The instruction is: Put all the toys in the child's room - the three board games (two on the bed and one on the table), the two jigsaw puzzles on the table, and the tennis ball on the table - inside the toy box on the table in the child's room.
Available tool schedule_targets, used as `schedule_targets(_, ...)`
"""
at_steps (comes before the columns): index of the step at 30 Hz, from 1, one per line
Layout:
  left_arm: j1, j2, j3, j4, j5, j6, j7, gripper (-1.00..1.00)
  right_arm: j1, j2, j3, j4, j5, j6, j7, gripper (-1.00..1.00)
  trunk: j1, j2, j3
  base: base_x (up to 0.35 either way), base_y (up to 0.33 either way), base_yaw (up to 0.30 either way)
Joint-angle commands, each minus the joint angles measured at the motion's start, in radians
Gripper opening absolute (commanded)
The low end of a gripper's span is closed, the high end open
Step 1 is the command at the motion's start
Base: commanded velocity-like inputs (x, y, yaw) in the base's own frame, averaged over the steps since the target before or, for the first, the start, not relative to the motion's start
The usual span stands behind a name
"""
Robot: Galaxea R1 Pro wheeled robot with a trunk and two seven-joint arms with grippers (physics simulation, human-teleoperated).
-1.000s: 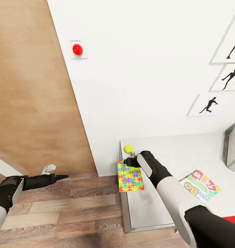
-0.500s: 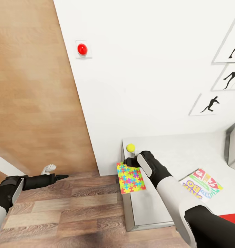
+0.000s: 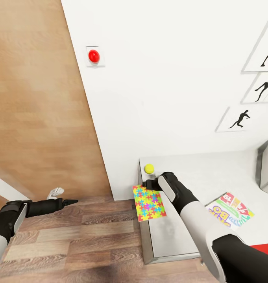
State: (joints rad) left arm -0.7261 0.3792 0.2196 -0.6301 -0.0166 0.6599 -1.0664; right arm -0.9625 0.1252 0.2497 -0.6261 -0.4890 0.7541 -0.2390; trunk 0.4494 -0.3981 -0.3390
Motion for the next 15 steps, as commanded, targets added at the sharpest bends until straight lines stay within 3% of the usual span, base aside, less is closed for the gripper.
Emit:
schedule_targets(1,-0.001,0.0,0.003,0.0,-0.002,0.009,-0.004,1.0,-0.001,-0.003,0.004,-0.002,-0.011,0.002,-0.009,1.0,0.001,-0.002,-0.002,0.0,0.0,0.0)
schedule_targets(10,0.0,-0.001,0.003,0.0,-0.002,0.009,-0.004,1.0,0.0,-0.016,0.002,-0.021,-0.012,0.002,-0.009,1.0,0.001,-0.002,-0.001,0.0,0.0,-0.003)
schedule_targets(15,-0.001,0.0,0.003,0.0,-0.002,0.009,-0.004,1.0,0.012,-0.018,-0.002,-0.082,-0.013,0.003,-0.009,1.0,0.001,-0.002,0.001,0.0,0.0,-0.029)
